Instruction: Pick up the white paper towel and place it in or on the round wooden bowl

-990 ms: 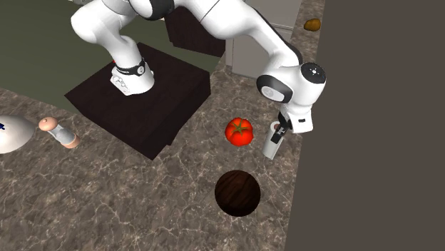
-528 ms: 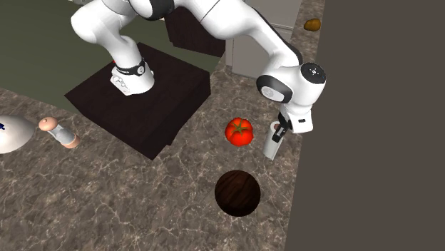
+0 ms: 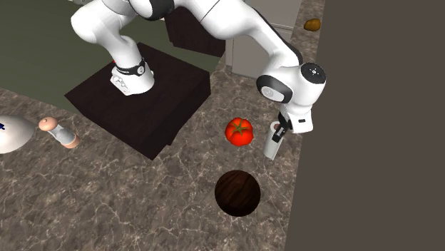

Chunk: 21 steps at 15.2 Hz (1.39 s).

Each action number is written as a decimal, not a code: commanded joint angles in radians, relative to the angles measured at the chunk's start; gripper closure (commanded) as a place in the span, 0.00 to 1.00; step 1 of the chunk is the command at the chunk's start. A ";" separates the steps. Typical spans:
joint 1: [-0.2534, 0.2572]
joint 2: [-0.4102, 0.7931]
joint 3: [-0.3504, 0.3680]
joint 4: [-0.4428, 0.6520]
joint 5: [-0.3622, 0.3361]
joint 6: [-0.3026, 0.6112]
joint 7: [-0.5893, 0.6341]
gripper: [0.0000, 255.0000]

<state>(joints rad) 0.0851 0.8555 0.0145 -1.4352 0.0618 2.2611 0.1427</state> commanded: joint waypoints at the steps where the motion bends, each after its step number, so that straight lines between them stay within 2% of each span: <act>1: 0.000 -0.009 0.001 -0.003 0.000 -0.007 0.000 1.00; 21: 0.000 -0.169 -0.001 0.008 -0.003 -0.177 0.011 1.00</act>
<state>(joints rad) 0.0841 0.6923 0.0132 -1.4314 0.0589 2.0936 0.1518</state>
